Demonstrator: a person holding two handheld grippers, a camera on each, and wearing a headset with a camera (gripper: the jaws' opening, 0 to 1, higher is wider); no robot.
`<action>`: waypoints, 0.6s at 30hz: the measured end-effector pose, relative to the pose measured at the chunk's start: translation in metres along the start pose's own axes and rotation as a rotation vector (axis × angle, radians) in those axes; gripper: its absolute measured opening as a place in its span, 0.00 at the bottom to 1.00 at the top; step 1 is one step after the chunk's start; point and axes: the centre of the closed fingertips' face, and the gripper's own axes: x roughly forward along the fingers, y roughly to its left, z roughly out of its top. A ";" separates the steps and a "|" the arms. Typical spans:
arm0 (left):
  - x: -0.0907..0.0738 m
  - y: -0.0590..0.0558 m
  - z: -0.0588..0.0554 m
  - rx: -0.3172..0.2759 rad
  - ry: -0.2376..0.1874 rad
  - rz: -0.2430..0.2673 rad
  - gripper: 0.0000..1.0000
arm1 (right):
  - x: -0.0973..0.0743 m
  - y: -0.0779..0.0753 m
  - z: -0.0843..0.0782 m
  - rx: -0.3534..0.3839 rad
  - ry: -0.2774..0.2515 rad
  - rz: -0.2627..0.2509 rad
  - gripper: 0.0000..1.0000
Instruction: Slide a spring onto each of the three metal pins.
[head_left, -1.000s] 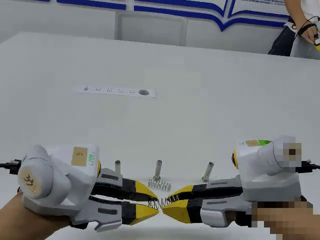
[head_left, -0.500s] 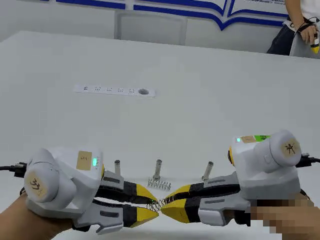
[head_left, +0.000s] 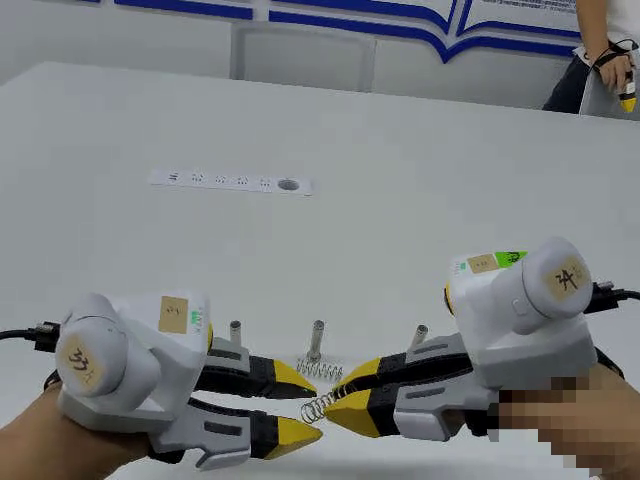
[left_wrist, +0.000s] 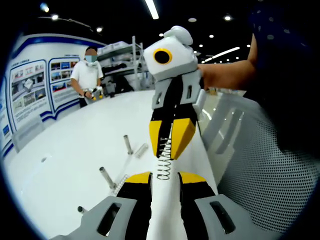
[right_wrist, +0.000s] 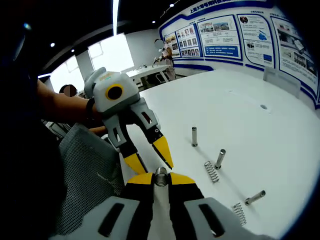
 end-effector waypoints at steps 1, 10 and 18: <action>-0.001 0.000 -0.001 -0.003 0.000 0.003 0.21 | -0.002 -0.002 0.000 -0.001 0.003 -0.006 0.12; -0.010 0.003 -0.010 -0.042 0.004 0.033 0.25 | -0.019 -0.023 -0.004 -0.025 0.051 -0.070 0.12; -0.021 0.008 -0.021 -0.088 0.008 0.072 0.29 | -0.035 -0.043 -0.004 -0.044 0.091 -0.117 0.12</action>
